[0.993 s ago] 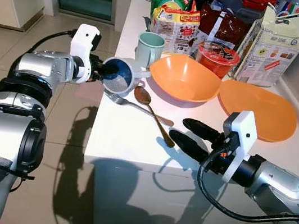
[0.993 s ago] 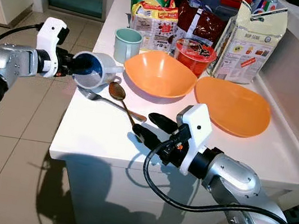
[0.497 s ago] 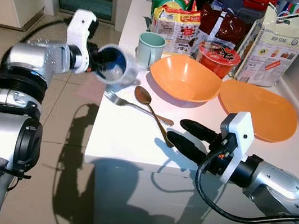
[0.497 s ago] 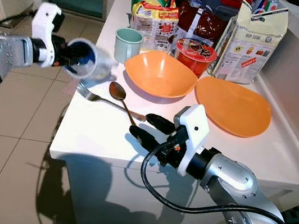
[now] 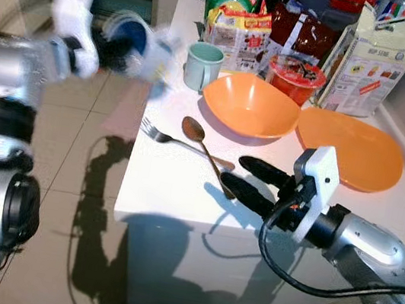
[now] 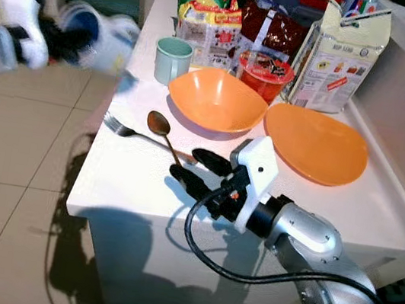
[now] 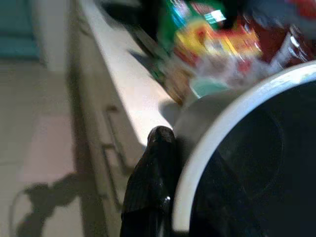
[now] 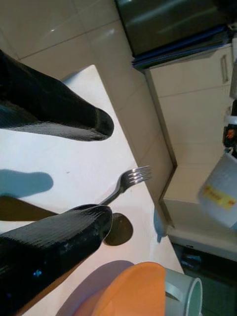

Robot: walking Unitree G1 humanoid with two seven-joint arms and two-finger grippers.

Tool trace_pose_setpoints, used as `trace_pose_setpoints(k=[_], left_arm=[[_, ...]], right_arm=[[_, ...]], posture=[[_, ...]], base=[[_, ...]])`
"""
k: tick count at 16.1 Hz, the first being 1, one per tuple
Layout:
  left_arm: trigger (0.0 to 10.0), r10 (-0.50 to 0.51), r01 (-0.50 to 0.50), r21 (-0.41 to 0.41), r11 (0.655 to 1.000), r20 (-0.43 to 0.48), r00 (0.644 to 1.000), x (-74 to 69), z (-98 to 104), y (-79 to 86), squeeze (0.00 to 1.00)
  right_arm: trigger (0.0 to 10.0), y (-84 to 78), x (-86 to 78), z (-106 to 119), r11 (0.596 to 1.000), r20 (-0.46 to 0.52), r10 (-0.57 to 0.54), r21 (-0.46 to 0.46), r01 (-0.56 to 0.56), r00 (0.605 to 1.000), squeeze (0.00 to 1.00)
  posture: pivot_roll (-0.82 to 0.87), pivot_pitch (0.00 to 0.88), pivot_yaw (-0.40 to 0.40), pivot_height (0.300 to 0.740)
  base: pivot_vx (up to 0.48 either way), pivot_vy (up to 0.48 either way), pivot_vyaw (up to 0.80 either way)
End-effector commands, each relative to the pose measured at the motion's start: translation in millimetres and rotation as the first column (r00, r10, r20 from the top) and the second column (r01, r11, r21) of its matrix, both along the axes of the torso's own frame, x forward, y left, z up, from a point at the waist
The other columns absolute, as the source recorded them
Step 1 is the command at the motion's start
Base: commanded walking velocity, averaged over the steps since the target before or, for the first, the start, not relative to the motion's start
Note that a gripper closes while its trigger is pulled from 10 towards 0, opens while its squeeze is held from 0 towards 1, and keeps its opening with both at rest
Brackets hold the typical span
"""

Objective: Setting the table

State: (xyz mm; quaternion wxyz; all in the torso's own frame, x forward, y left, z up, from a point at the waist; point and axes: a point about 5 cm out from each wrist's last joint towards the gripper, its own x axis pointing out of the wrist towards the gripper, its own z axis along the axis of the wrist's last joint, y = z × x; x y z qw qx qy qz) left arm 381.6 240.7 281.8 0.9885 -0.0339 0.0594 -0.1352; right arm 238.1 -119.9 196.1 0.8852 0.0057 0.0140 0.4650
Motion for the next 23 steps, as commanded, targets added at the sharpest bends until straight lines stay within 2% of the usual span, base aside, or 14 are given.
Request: trace_pose_setpoints(k=[1, 2, 3, 4, 5, 6, 7, 8, 10, 11, 14, 16, 21, 23], left_arm=[[0.0, 0.066, -0.067, 0.011, 0.998, 0.043, 0.997, -2.9, 10, 0.8, 0.0], [0.0, 0.167, -0.172, 0.034, 0.984, 0.107, 0.98, -9.2, 16, -0.3, 0.0], [0.0, 0.229, -0.233, 0.016, 0.972, 0.138, 0.964, -12.6, 19, -0.8, 0.0], [0.0, 0.31, -0.312, -0.02, 0.95, 0.197, 0.93, -23.7, 19, -6.7, 0.0], [0.0, 0.365, -0.372, -0.022, 0.928, 0.26, 0.894, -41.9, 10, -19.8, 0.0], [0.0, 0.384, -0.383, -0.055, 0.922, 0.264, 0.885, -52.4, 1, -29.8, 0.0], [10.0, 0.371, -0.358, -0.1, 0.929, 0.252, 0.894, -65.9, -15, -43.0, 0.0], [10.0, 0.32, -0.322, -0.043, 0.946, 0.291, 0.902, -77.1, -23, -53.9, 0.0], [10.0, 0.275, -0.317, 0.067, 0.946, 0.348, 0.896, -87.0, -29, -64.3, 0.0], [10.0, 0.282, -0.332, 0.066, 0.941, 0.392, 0.876, -93.1, -26, -68.6, 0.0], [10.0, 0.226, -0.312, 0.113, 0.943, 0.469, 0.854, -106.0, -24, -75.9, 0.0], [10.0, 0.191, -0.301, 0.158, 0.94, 0.486, 0.853, -107.2, -27, -78.7, 0.0], [10.0, 0.157, -0.287, 0.2, 0.937, 0.491, 0.857, -110.3, -34, -85.5, 0.0], [10.0, 0.149, -0.283, 0.21, 0.936, 0.494, 0.857, -109.0, -34, -85.1, 0.0]], right_arm=[[10.0, 0.0, 3.5, 1, 1.0, 0.013, -0.026, 0.006, 0.025, 1.0, 0.0], [10.0, 1.3, 7.1, 2, 0.997, 0.02, -0.068, 0.035, 0.067, 0.997, 0.0], [10.0, 1.8, 8.5, 2, 0.995, 0.022, -0.085, 0.049, 0.084, 0.996, 0.0], [10.0, 3.1, 11.6, 3, 0.988, 0.029, -0.137, 0.082, 0.134, 0.99, 0.0], [10.0, 4.2, 15.7, 5, 0.966, 0.026, -0.225, 0.137, 0.22, 0.974, 0.0], [10.0, 4.4, 17.5, 5, 0.949, 0.019, -0.275, 0.164, 0.268, 0.961, 0.0], [10.0, 4.3, 18.6, 6, 0.929, 0.007, -0.321, 0.196, 0.314, 0.947, 0.0], [10.0, 4.7, 19.8, 8, 0.915, -0.004, -0.35, 0.214, 0.343, 0.937, 0.0], [10.0, 3.9, 21.0, 8, 0.907, -0.011, -0.365, 0.221, 0.359, 0.931, 0.0], [10.0, 2.6, 22.3, 8, 0.898, -0.02, -0.379, 0.233, 0.373, 0.925, 0.0], [10.0, 3.3, 24.3, 10, 0.884, -0.024, -0.405, 0.245, 0.398, 0.914, 0.0], [10.0, 5.5, 23.5, 12, 0.878, -0.016, -0.42, 0.246, 0.411, 0.907, 0.0], [10.0, 3.2, 25.4, 8, 0.857, -0.029, -0.461, 0.243, 0.454, 0.887, 0.0], [10.0, 5.1, 25.5, 8, 0.86, -0.028, -0.455, 0.245, 0.448, 0.89, 0.0]], posture=[[0.04, 0.0, -0.072, 0.74], [0.04, 0.0, -0.072, 0.74], [0.04, 0.0, -0.072, 0.74], [0.06, 0.0, -0.068, 0.74], [0.06, 0.0, -0.07, 0.74], [0.06, 0.0, -0.068, 0.74], [0.06, 0.0, -0.073, 0.74], [0.05, 0.0, -0.073, 0.74], [0.06, 0.0, -0.075, 0.74], [0.07, 0.0, -0.074, 0.74], [0.06, 0.0, -0.069, 0.74], [0.05, 0.0, -0.065, 0.74], [0.06, 0.0, -0.056, 0.74], [0.06, 0.0, -0.057, 0.74]], base=[[0.0, 0.0, 0.0], [0.0, 0.0, 0.0], [0.0, 0.0, 0.0], [0.0, 0.0, 0.0], [0.0, 0.0, 0.0], [0.0, 0.0, 0.0], [0.0, 0.0, 0.0], [0.0, 0.0, 0.0], [0.0, 0.0, 0.0], [0.0, 0.0, 0.0], [0.0, 0.0, 0.0], [-0.124, 0.0, 0.0], [-0.266, 0.0, 0.0], [-0.268, 0.0, 0.0]])
